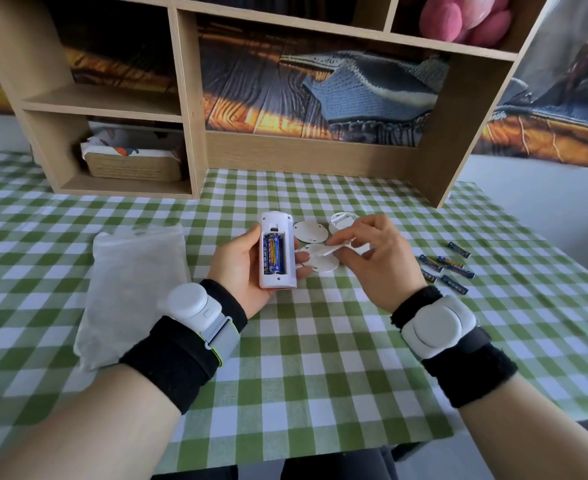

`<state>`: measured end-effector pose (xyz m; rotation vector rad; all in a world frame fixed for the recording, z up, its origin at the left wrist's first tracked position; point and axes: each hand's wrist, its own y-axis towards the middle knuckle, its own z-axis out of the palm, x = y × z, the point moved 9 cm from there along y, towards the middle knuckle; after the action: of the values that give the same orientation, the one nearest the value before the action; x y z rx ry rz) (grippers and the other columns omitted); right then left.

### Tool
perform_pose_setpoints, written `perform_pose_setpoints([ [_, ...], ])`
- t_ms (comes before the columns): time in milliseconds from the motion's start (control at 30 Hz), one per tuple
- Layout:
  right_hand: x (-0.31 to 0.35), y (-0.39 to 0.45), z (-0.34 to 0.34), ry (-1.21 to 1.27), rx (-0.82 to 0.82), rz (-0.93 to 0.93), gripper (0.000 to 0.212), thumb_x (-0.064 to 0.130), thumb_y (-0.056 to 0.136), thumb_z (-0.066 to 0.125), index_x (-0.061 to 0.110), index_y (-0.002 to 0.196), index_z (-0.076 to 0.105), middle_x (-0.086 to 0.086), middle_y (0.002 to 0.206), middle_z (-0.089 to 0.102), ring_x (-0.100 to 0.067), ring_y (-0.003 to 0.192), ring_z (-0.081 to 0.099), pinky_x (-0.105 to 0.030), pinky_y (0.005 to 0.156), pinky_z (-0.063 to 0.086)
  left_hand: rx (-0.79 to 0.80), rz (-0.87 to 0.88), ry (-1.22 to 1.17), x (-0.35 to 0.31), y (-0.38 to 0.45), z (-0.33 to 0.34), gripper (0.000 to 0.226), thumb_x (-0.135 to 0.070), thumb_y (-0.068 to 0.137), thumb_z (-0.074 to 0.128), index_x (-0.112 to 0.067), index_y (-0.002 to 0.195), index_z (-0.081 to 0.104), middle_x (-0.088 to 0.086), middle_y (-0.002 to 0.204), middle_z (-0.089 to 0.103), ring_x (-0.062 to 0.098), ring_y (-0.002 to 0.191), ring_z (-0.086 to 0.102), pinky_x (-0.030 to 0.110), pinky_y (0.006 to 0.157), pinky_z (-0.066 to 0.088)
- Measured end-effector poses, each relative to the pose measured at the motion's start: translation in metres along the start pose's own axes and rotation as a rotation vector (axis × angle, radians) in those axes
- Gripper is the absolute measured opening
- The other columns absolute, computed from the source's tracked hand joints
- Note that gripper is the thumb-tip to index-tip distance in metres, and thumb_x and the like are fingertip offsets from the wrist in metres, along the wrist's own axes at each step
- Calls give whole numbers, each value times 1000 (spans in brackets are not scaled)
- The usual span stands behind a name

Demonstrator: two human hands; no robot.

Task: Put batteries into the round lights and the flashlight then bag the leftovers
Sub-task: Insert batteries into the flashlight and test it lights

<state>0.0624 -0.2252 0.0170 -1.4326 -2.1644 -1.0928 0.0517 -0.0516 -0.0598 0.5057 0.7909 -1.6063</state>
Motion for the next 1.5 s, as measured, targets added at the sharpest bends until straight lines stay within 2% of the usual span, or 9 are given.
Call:
perform_pose_setpoints([
  [167, 15, 8, 3, 258, -25, 10, 28, 10, 90, 66, 38, 88, 72, 14, 108, 66, -5, 79, 64, -12, 70, 48, 43, -60, 40, 6, 2, 4, 44, -38, 102, 40, -5, 115, 66, 18, 96, 71, 34, 80, 70, 48, 76, 56],
  [300, 16, 10, 14, 325, -29, 14, 27, 5, 89, 67, 31, 91, 76, 17, 110, 67, -1, 94, 65, -11, 78, 48, 134, -76, 92, 8, -3, 13, 38, -34, 94, 54, -6, 118, 65, 15, 92, 72, 29, 77, 71, 42, 67, 60],
  [433, 14, 8, 25, 299, 7, -7, 25, 2, 90, 65, 23, 99, 77, 18, 112, 66, 11, 102, 60, -8, 86, 46, 195, -12, 124, 5, -6, 21, 36, -15, 78, 64, -8, 113, 64, 13, 92, 72, 25, 74, 70, 38, 64, 60],
  [600, 10, 4, 36, 378, 27, 5, 37, -12, 92, 49, 11, 107, 74, 4, 119, 67, 11, 96, 64, -10, 85, 49, 135, 45, 96, -1, -3, 14, 29, 8, 85, 59, -4, 111, 63, 24, 103, 67, 28, 75, 69, 35, 58, 57],
  [767, 5, 7, 40, 510, 28, 114, 21, 5, 93, 60, 18, 100, 76, 9, 107, 74, 0, 101, 67, -23, 90, 54, 120, 59, 100, -2, -2, 13, 34, 10, 86, 58, -2, 117, 60, 21, 100, 67, 30, 80, 69, 36, 60, 57],
  [900, -3, 13, 38, 623, -11, 189, 16, 9, 89, 70, 21, 99, 75, -6, 98, 75, -24, 91, 70, -42, 89, 57, 88, -46, -41, 5, -2, 10, 31, -7, 90, 56, -4, 120, 61, 20, 102, 69, 35, 86, 68, 45, 65, 58],
  [1067, 13, 18, 34, 816, -33, 151, 17, 1, 88, 68, 16, 94, 72, 3, 86, 74, -13, 81, 68, -29, 77, 56, 97, -104, -105, 9, 0, 9, 39, -22, 99, 36, -4, 125, 60, 21, 109, 66, 38, 89, 65, 54, 82, 54],
  [1233, 32, 15, 48, 800, 35, 86, 28, -2, 91, 62, 17, 112, 69, 8, 80, 61, -9, 74, 62, -27, 64, 54, 170, -87, -18, 10, 0, 13, 41, -23, 102, 35, -7, 132, 58, 17, 116, 66, 33, 103, 63, 52, 87, 55],
  [1500, 35, 8, 55, 774, 63, 85, 22, 2, 89, 67, 20, 100, 73, 11, 78, 69, -9, 82, 68, -23, 71, 55, 176, -56, 4, 8, 4, 11, 42, -22, 103, 35, -11, 138, 54, 17, 136, 60, 36, 130, 53, 55, 92, 53],
])
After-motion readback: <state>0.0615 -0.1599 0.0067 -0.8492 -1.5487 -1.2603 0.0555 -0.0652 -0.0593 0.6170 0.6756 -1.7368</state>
